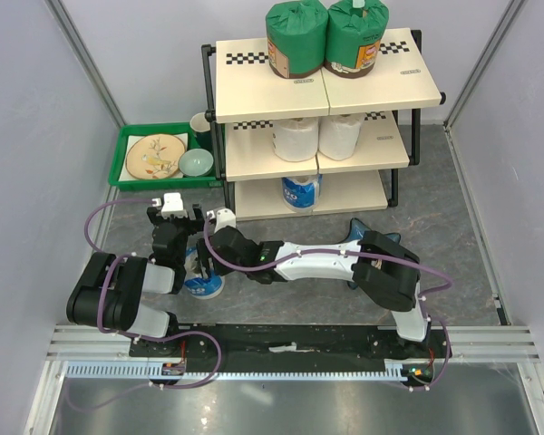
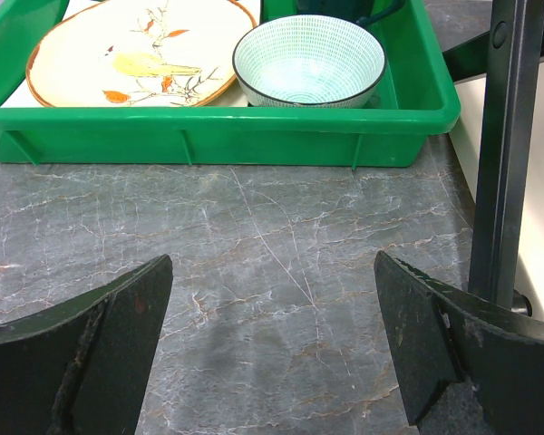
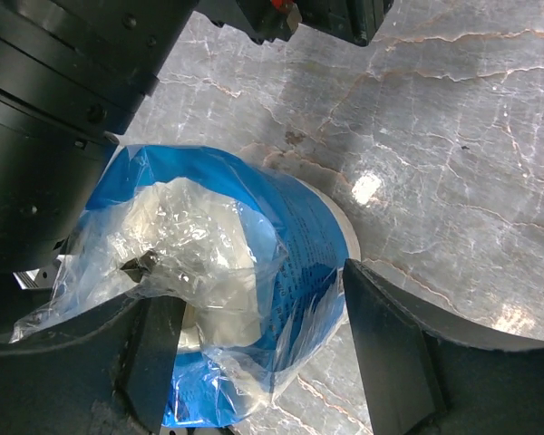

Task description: Place and organize the paper towels onto the shelf

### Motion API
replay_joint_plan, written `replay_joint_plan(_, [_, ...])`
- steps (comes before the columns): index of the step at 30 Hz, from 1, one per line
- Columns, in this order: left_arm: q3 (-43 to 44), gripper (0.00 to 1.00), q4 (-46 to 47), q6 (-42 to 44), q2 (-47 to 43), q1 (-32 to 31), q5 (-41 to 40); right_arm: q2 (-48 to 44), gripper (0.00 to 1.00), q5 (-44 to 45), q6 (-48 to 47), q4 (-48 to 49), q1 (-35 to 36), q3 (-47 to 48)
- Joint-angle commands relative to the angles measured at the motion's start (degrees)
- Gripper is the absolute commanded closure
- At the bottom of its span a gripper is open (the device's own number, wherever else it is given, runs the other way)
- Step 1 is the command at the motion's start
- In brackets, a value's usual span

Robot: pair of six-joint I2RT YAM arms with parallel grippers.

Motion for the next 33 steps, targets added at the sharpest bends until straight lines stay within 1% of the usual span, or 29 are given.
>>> replay_joint_plan(1, [0.83,0.01,2.46,0.61,0.16,0.28,0.21,1.75,0.26,2.71,-0.99,-5.39,0.86,3.28])
replay_joint_plan(3, [0.83,0.01,2.46,0.52,0.08,0.28,0.21,2.8,0.3,2.8,-1.34,-6.61,1.04,4.51])
replay_joint_plan(4, [0.83,0.01,2.46,0.61,0.16,0.28,0.21,3.07,0.4,2.72,-1.52,-6.88,1.13,4.86])
replay_joint_plan(5, [0.83,0.01,2.46,0.7,0.16,0.28,0.21,3.77,0.44,2.45,-1.69,-7.06,1.13,5.56])
replay_joint_plan(6, [0.83,0.01,2.46,0.52,0.16,0.28,0.21,4.12,0.47,2.19,-1.69,-7.5,1.22,5.83])
replay_joint_plan(9, [0.83,0.01,2.46,0.52,0.16,0.28,0.21,4.83,0.5,1.92,-1.52,-8.2,1.22,6.53])
replay_joint_plan(12, [0.83,0.01,2.46,0.61,0.16,0.28,0.21,4.83,0.6,2.1,-1.87,-8.82,1.22,6.71])
replay_joint_plan(13, [0.83,0.01,2.46,0.52,0.16,0.28,0.21,4.66,0.66,2.36,-2.04,-9.08,1.22,6.71])
replay_joint_plan(15, [0.83,0.01,2.46,0.61,0.16,0.28,0.21,3.87,0.73,3.67,-2.39,-9.87,1.22,6.45])
replay_joint_plan(16, [0.83,0.01,2.46,0.61,0.16,0.28,0.21,3.34,0.78,4.2,-2.4,-9.87,1.22,6.1])
replay_joint_plan(19, [0.83,0.01,2.46,0.61,0.16,0.28,0.21,-0.43,0.81,7.44,-2.4,-9.88,1.3,3.2])
replay_joint_plan(28, [0.83,0.01,2.46,0.43,0.08,0.28,0.21,-19.22,0.82,14.66,-0.9,-13.65,0.95,-11.37])
replay_joint_plan(30, [0.84,0.01,2.46,0.52,0.08,0.28,0.21,-22.4,0.82,17.38,0.15,-14.97,0.87,-13.84])
replay_joint_plan(31, [0.83,0.01,2.46,0.43,0.08,0.28,0.29,-25.9,0.82,18.61,0.59,-15.49,0.86,-16.55])
replay_joint_plan(33, [0.83,0.01,2.46,0.43,0.08,0.28,0.21,-29.69,0.83,22.21,2.26,-16.55,-0.1,-19.55])
